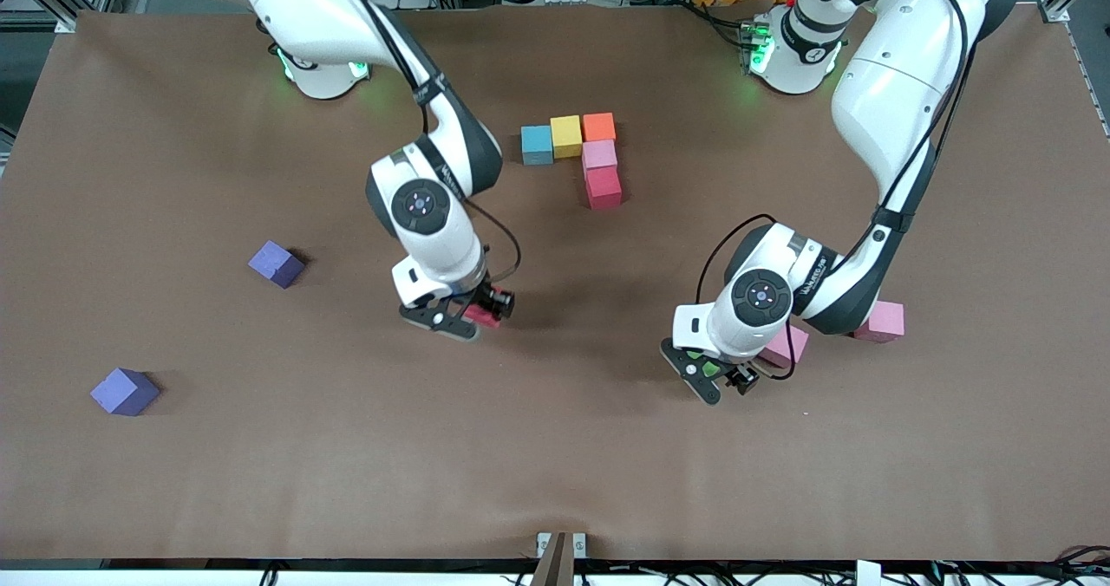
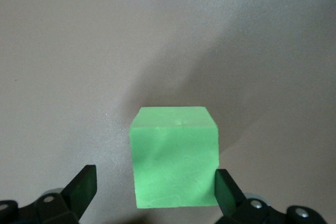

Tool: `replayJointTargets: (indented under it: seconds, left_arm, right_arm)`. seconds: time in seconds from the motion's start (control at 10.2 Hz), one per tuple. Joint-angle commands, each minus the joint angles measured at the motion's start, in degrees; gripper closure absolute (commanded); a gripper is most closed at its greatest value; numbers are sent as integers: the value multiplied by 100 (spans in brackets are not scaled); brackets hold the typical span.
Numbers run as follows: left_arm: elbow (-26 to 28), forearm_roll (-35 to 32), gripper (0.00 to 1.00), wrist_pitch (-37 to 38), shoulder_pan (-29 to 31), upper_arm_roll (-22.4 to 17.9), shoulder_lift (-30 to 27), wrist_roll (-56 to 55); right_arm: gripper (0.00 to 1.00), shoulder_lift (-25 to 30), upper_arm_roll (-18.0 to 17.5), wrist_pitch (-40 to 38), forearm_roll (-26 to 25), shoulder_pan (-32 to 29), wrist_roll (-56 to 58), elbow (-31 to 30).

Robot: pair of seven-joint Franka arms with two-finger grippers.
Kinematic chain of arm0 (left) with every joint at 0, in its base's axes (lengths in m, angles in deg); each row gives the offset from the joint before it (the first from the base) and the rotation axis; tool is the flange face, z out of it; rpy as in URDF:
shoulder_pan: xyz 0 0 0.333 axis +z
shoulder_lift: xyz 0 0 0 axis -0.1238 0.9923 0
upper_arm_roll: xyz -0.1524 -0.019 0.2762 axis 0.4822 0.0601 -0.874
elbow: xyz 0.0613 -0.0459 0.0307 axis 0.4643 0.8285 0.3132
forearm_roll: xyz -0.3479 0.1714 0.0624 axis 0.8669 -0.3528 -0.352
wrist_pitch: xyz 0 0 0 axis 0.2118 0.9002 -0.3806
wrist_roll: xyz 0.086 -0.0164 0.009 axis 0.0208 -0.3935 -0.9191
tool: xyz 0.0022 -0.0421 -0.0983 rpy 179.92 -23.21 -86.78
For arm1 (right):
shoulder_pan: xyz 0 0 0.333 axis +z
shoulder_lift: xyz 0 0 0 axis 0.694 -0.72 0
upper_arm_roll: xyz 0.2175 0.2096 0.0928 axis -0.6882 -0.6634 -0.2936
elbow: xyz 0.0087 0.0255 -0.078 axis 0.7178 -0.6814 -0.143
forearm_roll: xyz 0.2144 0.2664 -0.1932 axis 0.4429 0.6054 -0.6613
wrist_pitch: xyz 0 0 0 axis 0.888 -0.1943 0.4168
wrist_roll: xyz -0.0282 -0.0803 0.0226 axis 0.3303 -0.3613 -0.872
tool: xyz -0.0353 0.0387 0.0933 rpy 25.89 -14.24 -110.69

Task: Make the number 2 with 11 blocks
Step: 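Hold the green cube while the right gripper lowers the red cube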

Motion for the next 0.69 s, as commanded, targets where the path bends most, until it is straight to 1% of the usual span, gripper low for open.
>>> replayJointTargets:
  seconds: [0.0, 0.1, 0.2, 0.29, 0.49, 0.59]
  left_arm:
    - [-91, -132, 0, -13, 39, 12, 9, -57]
    - [-100, -132, 0, -13, 48, 12, -35, -49]
    - [-100, -132, 0, -13, 57, 21, -44, -48]
    - [-100, -123, 0, -13, 39, 21, -27, -66]
    - [-100, -123, 0, -13, 39, 56, -27, -127]
    - [-100, 42, 0, -13, 30, 65, -36, -136]
  right_arm:
    - [37, 560, -69, 30, -43, 100, 1391, -627]
    - [37, 823, -139, 21, -321, 109, 1997, -872]
    - [37, 1156, -148, 30, -716, 126, 2656, -1257]
    - [37, 1290, -157, 38, -937, 222, 3297, -1400]
    - [38, 1335, -236, 38, -983, 511, 3961, -1419]
    - [38, 1335, -245, 38, -1079, 644, 4259, -1445]
